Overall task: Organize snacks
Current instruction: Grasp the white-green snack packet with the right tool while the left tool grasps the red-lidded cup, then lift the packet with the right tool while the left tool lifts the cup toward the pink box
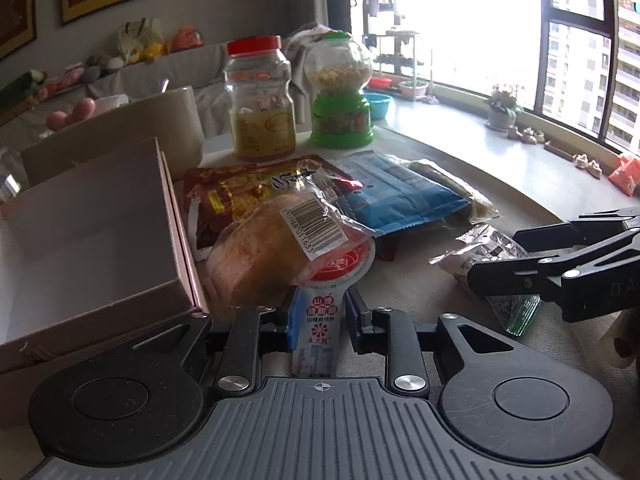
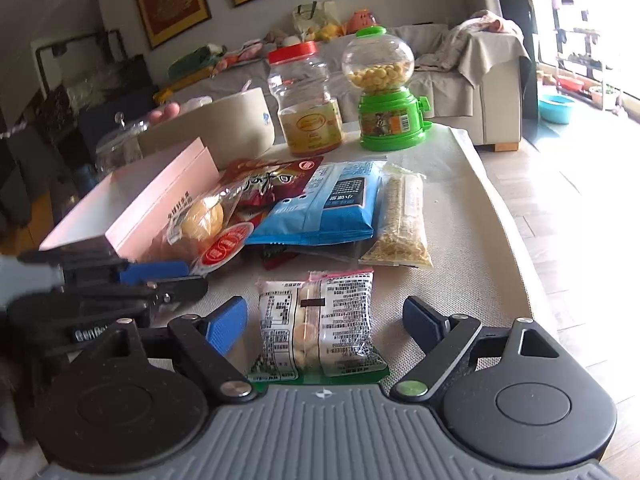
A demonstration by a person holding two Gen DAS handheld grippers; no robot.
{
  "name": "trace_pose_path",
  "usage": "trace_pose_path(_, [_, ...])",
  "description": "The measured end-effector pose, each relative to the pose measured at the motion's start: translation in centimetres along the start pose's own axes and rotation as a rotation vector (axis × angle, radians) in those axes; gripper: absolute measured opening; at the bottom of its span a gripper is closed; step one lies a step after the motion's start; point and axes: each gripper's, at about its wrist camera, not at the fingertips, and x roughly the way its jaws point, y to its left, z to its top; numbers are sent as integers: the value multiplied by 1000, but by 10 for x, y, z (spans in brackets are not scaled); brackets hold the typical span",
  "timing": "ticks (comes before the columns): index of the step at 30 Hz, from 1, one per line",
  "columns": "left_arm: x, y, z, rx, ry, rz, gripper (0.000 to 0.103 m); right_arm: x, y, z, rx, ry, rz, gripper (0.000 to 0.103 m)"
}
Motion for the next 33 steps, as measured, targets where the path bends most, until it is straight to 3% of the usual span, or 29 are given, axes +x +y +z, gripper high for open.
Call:
trace_pose_path(2, [-2, 2, -3, -11, -22, -2, 28, -3, -2, -2, 21, -16, -20, 86])
trace_pose_path(5, [-1, 16, -4, -80, -28, -52, 28, -7, -4, -4, 63, -46, -62, 99])
trace_pose_path(8, [1, 33, -7, -199, -28, -117, 26, -12, -15, -8, 128, -74, -53, 99])
trace_pose_path(11, [5, 40, -6, -225, -31, -133, 27, -6, -14, -4, 136, -66, -71, 100])
trace_pose_path(14, [4, 38, -7, -221, -30, -131, 27, 0, -1, -2, 64, -31, -117, 103])
trace_pose_path(15, [3, 36, -8, -215, -20, -121, 31, 0, 1, -3, 51, -22, -122, 103])
trace_pose_path(20, [4, 31, -8, -187, 6, -106, 31, -1, -5, -2, 76, -34, -97, 103])
trace_pose_path(27, [0, 41, -15, -220, 6, -165, 29, 0, -7, -2, 75, -32, -102, 103])
trace_pose_path(33, [-25, 19, -25, -80, 29, -119, 28, 8, 4, 2, -2, 23, -138, 103])
